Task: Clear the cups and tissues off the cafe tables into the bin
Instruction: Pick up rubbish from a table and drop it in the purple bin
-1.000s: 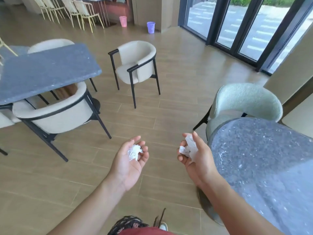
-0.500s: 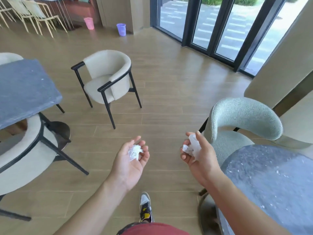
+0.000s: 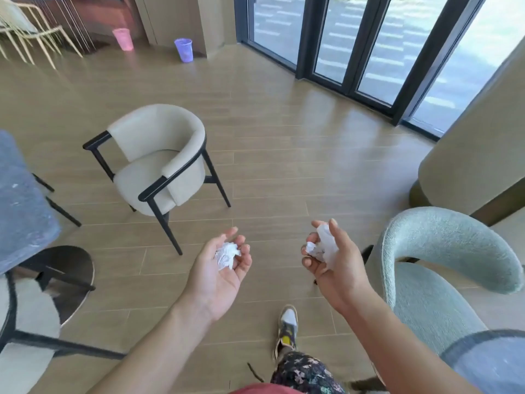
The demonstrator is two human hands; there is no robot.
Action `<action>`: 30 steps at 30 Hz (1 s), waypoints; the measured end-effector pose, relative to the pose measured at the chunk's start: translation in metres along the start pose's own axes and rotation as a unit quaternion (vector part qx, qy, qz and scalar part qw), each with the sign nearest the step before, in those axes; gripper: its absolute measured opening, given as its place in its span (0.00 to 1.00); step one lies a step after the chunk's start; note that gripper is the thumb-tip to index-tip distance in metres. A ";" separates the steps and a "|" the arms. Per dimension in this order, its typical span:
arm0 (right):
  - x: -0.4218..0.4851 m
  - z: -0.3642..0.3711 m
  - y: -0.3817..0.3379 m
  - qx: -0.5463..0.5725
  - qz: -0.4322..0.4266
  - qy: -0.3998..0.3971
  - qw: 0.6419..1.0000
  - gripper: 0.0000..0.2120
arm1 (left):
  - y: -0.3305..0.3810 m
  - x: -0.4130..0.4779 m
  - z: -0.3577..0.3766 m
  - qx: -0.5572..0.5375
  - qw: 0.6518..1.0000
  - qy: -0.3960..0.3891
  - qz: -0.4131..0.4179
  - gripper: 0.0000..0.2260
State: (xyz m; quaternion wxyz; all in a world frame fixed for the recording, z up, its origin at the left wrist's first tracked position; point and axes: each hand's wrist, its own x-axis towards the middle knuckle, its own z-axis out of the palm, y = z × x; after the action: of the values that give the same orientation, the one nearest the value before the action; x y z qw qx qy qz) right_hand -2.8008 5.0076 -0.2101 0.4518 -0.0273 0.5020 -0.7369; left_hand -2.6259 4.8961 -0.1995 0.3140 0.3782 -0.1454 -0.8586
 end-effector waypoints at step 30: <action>0.679 0.178 -0.238 -0.033 0.012 -0.018 0.999 0.15 | 0.246 0.619 0.305 -0.026 0.999 -0.006 0.037 0.08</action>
State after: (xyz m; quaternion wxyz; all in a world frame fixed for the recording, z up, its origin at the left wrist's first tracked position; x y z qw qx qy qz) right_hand -3.2655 4.4303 -0.2211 0.4684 -0.0500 0.5182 -0.7139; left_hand -3.0664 4.3109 -0.2199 0.3541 0.3588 -0.1386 -0.8525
